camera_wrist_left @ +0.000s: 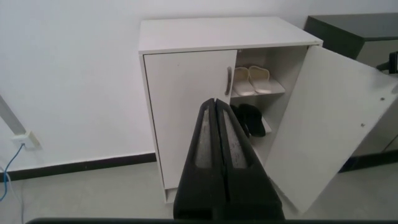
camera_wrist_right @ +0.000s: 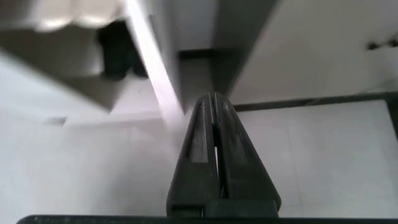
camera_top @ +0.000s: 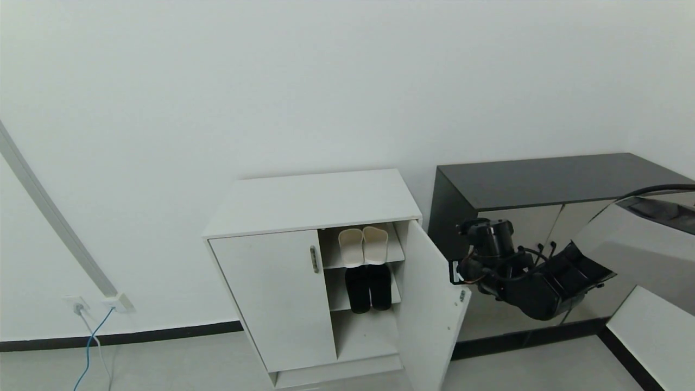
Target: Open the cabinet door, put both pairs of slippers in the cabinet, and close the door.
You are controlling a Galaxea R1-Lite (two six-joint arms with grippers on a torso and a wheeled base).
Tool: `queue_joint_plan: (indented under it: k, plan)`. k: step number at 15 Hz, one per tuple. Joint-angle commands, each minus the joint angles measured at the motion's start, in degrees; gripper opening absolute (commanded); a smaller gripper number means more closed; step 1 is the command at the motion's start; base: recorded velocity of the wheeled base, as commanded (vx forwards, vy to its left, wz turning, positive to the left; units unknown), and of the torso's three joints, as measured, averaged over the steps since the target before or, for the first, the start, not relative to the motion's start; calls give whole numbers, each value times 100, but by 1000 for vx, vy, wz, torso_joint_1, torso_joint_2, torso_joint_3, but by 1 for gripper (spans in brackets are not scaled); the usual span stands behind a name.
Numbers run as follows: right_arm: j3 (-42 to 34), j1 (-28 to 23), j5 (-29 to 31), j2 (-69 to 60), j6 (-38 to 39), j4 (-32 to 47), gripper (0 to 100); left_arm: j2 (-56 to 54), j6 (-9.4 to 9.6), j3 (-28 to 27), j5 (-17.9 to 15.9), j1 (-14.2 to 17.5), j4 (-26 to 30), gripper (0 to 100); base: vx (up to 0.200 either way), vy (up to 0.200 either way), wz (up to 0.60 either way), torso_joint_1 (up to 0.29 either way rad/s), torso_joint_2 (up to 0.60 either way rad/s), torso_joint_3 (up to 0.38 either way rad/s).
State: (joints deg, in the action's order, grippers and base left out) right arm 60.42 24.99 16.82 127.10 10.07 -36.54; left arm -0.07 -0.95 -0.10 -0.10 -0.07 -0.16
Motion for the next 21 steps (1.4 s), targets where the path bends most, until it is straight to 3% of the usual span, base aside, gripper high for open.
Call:
queue_joint_plan:
  k: [1, 9, 11, 13, 21]
  plan:
    - [-311, 357, 5, -519, 4, -12, 0, 7, -2, 1, 1, 7, -2, 0, 0, 0, 0, 0, 0, 0]
    - [-918, 955, -171, -1152, -154, -29, 0, 7, -2, 1, 1, 7, -2, 0, 0, 0, 0, 0, 0, 0]
    - [-1023, 1017, -197, -1152, -163, -214, 0, 7, -10, 1, 1, 7, -2, 0, 0, 0, 600, 0, 5, 2]
    - [-1137, 1017, -390, -1152, -154, -363, 0, 7, -10, 1, 1, 7, -2, 0, 0, 0, 600, 2, 0, 2]
    - [-1946, 1025, -1296, -1056, -497, -1198, 0, 7, -2, 1, 1, 7, -2, 0, 0, 0, 0, 0, 0, 0]
